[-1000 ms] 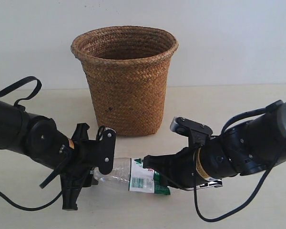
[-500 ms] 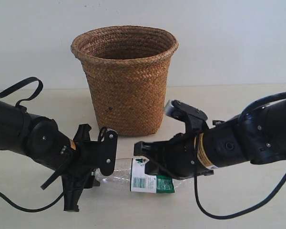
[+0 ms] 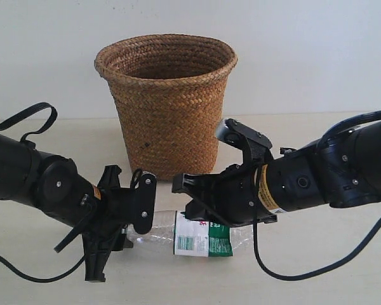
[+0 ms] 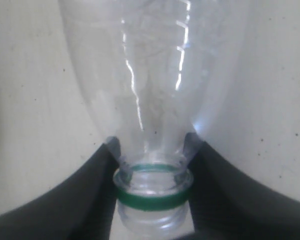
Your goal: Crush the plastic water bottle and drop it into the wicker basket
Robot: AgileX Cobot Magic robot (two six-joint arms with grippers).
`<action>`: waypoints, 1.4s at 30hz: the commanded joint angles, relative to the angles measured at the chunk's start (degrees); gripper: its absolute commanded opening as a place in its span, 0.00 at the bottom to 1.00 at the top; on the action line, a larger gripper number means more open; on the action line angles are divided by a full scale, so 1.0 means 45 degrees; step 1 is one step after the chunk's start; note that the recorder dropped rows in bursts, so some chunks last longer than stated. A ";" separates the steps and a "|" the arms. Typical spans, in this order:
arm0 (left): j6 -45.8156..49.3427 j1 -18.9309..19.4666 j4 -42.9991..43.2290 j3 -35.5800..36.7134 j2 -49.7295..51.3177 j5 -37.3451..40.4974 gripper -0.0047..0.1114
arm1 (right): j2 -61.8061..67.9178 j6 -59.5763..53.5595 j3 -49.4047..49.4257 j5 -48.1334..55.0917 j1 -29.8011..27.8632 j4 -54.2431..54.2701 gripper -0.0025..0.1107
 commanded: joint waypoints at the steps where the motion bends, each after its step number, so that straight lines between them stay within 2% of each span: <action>1: -0.0077 -0.0092 -0.0202 -0.0061 -0.0035 -0.0020 0.07 | 0.0557 -0.0315 -0.0044 -0.0078 0.0015 0.0206 0.02; 10: -0.0077 -0.0092 -0.0202 -0.0061 -0.0035 0.0013 0.07 | 0.1986 -0.2587 -0.0075 -0.0997 0.0015 0.2543 0.02; 26: -0.0077 -0.0092 -0.0202 -0.0061 -0.0035 0.0076 0.07 | 0.2398 -0.2454 -0.0106 0.0444 -0.0008 0.2414 0.02; 29: -0.0077 -0.0092 -0.0202 -0.0061 -0.0035 0.0076 0.07 | 0.1847 -0.2485 -0.0338 -0.0195 -0.0008 0.2377 0.02; 35: -0.0077 -0.0092 -0.0202 -0.0061 -0.0035 0.0100 0.07 | 0.0957 -0.2402 -0.0517 0.0593 -0.0008 0.2173 0.02; 42: -0.0077 -0.0092 -0.0202 -0.0061 -0.0035 0.0125 0.07 | 0.2022 -0.2402 -0.0575 0.0836 -0.0008 0.2153 0.02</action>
